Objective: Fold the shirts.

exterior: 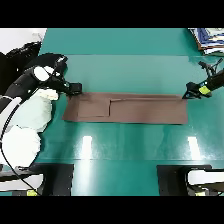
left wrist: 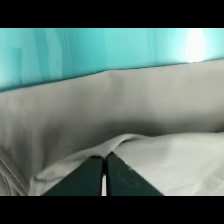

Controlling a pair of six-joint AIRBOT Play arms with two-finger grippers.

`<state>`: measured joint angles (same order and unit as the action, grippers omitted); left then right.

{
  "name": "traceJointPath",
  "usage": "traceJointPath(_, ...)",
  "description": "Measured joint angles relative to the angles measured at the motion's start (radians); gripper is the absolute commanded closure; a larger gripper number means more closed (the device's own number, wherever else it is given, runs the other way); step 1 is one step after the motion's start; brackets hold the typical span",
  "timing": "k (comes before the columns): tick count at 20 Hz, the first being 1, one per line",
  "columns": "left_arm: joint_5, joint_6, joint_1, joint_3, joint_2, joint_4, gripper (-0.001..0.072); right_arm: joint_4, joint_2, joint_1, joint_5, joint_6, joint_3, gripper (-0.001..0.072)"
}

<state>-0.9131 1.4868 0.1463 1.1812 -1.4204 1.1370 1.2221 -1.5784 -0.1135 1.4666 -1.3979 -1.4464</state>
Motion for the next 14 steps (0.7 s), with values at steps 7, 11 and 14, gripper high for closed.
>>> traceJointPath(7, -0.105, 0.003, 0.0, 0.108, -0.031, 0.004, 0.0644, -0.084, -0.077, -0.063, 0.08, 0.078, -0.086, 0.0358)
traceJointPath(11, -0.206, -0.032, 0.0, 0.143, -0.033, -0.023, 0.0672, -0.103, -0.033, -0.172, 0.089, 0.131, 0.016, 0.0115)
traceJointPath(14, -0.23, -0.046, 0.0, 0.152, -0.034, -0.055, 0.0672, -0.172, -0.019, -0.264, 0.056, 0.172, 0.144, 0.0096)
